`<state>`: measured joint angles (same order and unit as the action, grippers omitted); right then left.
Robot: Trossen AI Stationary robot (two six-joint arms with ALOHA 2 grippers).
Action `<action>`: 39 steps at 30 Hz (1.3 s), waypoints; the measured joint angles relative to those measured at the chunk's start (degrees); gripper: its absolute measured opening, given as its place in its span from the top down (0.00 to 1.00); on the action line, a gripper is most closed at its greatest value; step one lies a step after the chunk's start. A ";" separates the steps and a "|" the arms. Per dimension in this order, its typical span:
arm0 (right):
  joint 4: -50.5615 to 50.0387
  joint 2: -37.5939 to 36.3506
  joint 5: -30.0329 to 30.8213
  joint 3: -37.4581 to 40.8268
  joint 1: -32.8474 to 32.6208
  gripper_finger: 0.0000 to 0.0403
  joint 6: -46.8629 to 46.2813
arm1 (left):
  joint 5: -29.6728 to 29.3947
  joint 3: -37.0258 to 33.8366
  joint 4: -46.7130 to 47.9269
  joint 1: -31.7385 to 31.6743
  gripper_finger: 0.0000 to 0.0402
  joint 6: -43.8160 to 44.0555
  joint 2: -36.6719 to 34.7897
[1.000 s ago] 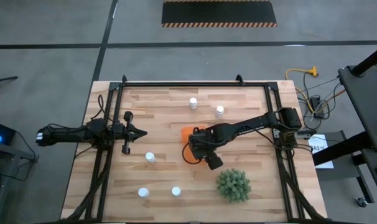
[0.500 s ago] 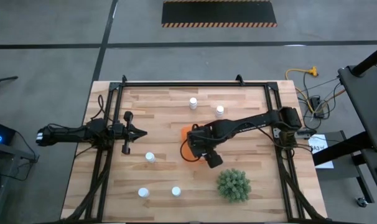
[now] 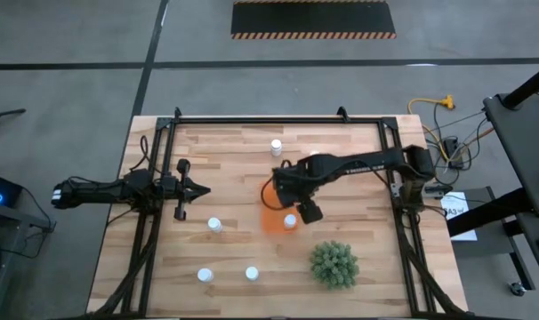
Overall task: Pick and place pill bottles into a basket
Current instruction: Put the white pill bottle into the orange bin
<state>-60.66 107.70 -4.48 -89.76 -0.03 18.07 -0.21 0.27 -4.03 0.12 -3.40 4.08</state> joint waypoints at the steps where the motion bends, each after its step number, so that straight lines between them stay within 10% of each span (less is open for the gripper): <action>1: 0.00 -0.61 0.00 0.47 0.85 0.52 0.26 | -0.01 0.00 0.02 0.01 1.00 -0.01 -0.04; 39: 13.38 -13.14 -0.38 18.80 26.79 0.52 16.65 | -0.02 0.00 0.00 0.00 1.00 -0.02 0.02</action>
<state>-47.28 94.55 -4.86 -70.96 26.76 34.72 -0.23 0.27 -4.03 0.12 -3.42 4.10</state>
